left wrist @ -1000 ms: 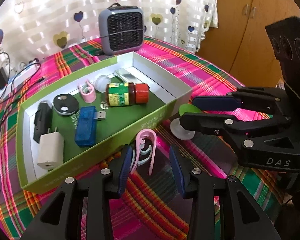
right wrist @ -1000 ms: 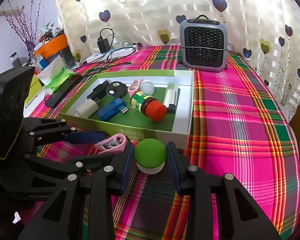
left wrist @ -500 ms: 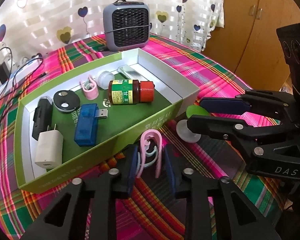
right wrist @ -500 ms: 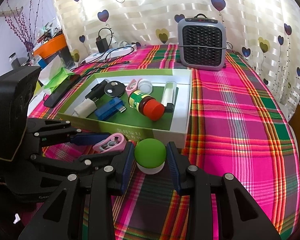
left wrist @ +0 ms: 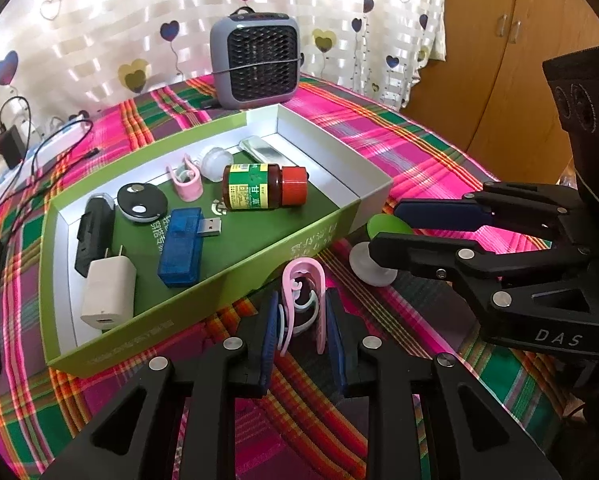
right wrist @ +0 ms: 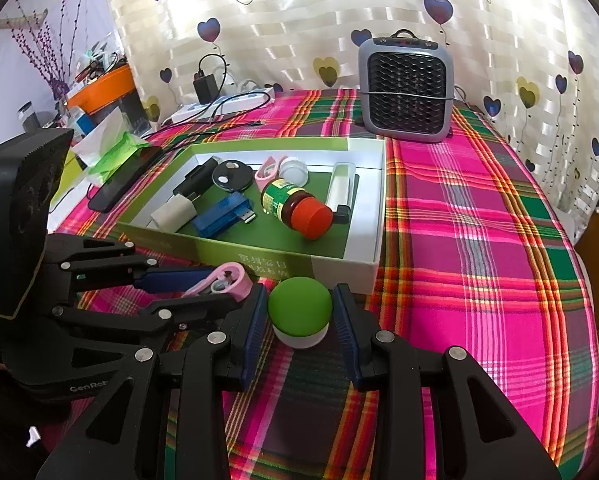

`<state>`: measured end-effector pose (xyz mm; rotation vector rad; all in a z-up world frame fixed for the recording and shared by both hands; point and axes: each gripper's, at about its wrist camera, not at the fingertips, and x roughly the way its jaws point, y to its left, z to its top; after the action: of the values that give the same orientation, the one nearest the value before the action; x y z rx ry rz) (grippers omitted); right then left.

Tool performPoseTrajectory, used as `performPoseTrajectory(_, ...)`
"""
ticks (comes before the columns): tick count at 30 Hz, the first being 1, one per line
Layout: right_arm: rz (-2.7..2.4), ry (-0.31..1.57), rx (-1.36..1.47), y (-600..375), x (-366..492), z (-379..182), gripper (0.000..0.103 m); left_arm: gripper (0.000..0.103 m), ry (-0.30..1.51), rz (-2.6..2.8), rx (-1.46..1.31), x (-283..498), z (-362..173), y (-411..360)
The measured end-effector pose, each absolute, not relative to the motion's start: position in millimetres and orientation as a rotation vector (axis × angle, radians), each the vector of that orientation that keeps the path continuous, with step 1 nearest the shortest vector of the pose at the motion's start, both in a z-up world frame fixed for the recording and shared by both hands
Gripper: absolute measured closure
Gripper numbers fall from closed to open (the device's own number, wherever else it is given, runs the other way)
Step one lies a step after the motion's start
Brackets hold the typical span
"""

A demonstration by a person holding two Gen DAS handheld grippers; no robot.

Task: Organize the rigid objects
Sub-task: 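Close left gripper on the pink clip while right gripper closes on the green-capped stand, then lift and carry the pink clip with left tool while right tool carries the stand to the box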

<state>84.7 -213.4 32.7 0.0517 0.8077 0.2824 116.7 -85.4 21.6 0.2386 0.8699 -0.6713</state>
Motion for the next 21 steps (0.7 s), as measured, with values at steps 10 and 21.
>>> performPoseTrajectory(10,0.281,0.795,0.048,-211,82,40,0.068,0.081,0.842,-0.674,0.230,110,31,-80)
performPoseTrajectory(21,0.282,0.761,0.056,-210,87,57,0.068,0.081,0.800,-0.641,0.217,111,49,-65)
